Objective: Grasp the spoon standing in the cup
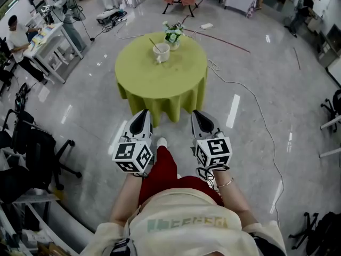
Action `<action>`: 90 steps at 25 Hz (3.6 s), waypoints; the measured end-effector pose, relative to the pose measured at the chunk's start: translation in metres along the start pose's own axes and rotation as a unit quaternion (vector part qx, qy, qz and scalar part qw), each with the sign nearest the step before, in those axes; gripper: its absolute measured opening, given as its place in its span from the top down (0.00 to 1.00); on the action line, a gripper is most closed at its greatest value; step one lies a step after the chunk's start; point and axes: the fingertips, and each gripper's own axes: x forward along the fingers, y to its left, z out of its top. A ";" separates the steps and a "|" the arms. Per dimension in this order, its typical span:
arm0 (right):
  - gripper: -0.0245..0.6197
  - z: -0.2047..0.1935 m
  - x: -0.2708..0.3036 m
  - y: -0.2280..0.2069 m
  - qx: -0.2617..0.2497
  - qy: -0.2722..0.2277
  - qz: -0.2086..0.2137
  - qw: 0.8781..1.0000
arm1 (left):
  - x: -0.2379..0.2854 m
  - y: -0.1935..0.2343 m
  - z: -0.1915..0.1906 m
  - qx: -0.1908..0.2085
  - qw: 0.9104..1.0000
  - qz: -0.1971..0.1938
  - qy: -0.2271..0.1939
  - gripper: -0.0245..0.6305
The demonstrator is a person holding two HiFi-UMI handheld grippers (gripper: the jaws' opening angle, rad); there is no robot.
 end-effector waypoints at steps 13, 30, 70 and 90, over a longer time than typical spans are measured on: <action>0.90 0.000 0.082 -0.028 0.015 0.028 -0.009 0.999 | 0.077 0.049 0.003 -0.006 1.000 0.000 0.021 0.92; 0.90 0.021 0.221 -0.069 0.034 0.050 -0.027 0.998 | 0.204 0.133 0.019 -0.023 0.998 -0.006 0.055 0.92; 0.90 0.036 0.403 -0.112 0.052 0.068 -0.064 0.994 | 0.394 0.235 0.023 -0.010 0.993 -0.044 0.110 0.91; 0.90 0.026 0.454 -0.155 0.055 0.103 -0.036 0.992 | 0.461 0.253 -0.005 -0.048 0.987 -0.014 0.152 0.79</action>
